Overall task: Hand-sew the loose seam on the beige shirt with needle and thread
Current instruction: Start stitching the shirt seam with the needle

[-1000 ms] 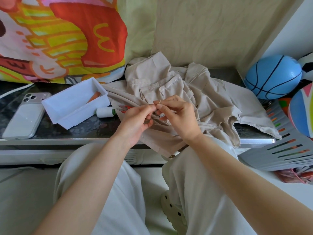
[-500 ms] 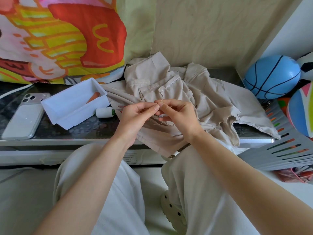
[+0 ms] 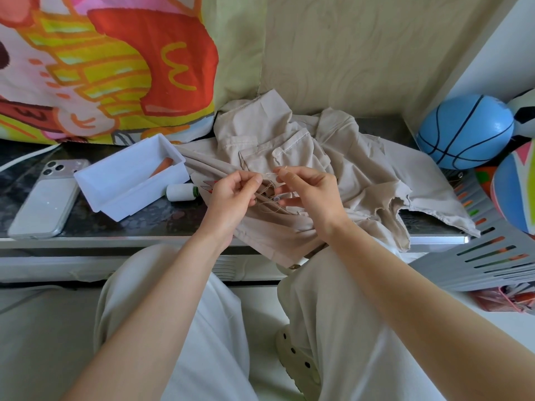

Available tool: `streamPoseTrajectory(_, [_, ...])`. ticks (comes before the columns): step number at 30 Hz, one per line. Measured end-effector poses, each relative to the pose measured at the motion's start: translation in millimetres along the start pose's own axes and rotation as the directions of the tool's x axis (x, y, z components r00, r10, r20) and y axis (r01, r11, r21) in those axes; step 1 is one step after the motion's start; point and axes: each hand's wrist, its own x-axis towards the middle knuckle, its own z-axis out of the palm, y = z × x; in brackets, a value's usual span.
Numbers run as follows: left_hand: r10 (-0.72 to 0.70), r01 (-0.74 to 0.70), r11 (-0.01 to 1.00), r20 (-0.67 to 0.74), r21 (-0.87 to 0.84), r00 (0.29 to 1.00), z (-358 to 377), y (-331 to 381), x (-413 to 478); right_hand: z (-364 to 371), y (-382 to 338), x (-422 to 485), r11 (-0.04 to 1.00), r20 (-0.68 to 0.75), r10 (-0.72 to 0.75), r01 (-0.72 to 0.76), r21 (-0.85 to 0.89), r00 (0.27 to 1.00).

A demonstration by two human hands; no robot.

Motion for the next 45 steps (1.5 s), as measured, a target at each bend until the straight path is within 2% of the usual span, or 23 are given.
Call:
streamPoseTrajectory(6, [-0.026,0.025,1.000,-0.064,-0.016,0.998,-1,1,1,-1,1,2,0.999,-0.068,0.018,-0.020,-0.031,0.998])
streamPoseTrajectory(10, [-0.024,0.032,0.995,-0.090,0.089,0.996,-2,2,-2,-1,1,2,0.998,-0.060,0.039,-0.042,-0.051,0.997])
streamPoseTrajectory(16, [0.245,-0.233,0.926,-0.001,0.298,0.970,-3,2,-9,0,1,0,0.995,-0.012,0.049,-0.050,-0.087,0.999])
streamPoseTrajectory(21, [0.336,-0.315,0.870,0.012,0.380,0.942,-2,-4,-5,3,3,-5,0.993,0.045,0.047,-0.041,-0.114,0.998])
streamPoseTrajectory(23, [0.356,-0.336,0.853,0.026,0.400,0.934,-4,-5,-3,3,2,-6,0.995,0.071,0.081,-0.077,-0.058,0.994])
streamPoseTrajectory(25, [0.350,-0.335,0.854,0.035,0.398,0.936,-5,-5,-4,3,1,-8,0.981,0.125,0.160,-0.172,0.088,0.979])
streamPoseTrajectory(29, [0.312,-0.293,0.892,-0.002,0.344,0.950,-8,-4,-6,-3,-4,-9,0.887,0.184,0.295,-0.340,0.313,0.938])
streamPoseTrajectory(33, [0.254,-0.228,0.926,-0.050,0.300,0.966,-15,-3,-6,-12,-12,-10,0.808,0.199,0.342,-0.395,0.438,0.918])
streamPoseTrajectory(37, [0.195,-0.174,0.969,-0.109,0.176,0.975,-20,7,-12,-19,-24,-12,0.755,0.225,0.351,-0.417,0.506,0.909])
streamPoseTrajectory(38, [0.184,-0.166,0.975,-0.119,0.146,0.976,-21,12,-14,-20,-28,-13,0.778,0.226,0.354,-0.420,0.468,0.908])
streamPoseTrajectory(39, [0.178,-0.164,0.980,-0.122,0.115,0.976,-22,16,-16,-20,-31,-15,0.834,0.207,0.368,-0.420,0.357,0.907])
streamPoseTrajectory(40, [0.174,-0.165,0.983,-0.118,0.080,0.978,-23,20,-17,-20,-34,-17,0.897,0.168,0.389,-0.415,0.155,0.906])
streamPoseTrajectory(41, [0.175,-0.170,0.984,-0.109,0.053,0.979,-24,23,-18,-19,-36,-19,0.914,0.118,0.404,-0.394,-0.100,0.907])
streamPoseTrajectory(43, [0.187,-0.185,0.982,-0.078,0.033,0.979,-23,34,-21,-15,-40,-24,0.816,0.030,0.355,-0.294,-0.497,0.934])
streamPoseTrajectory(45, [0.214,-0.212,0.975,-0.024,0.060,0.977,-21,46,-25,-10,-46,-26,0.729,-0.007,0.126,-0.097,-0.678,0.992])
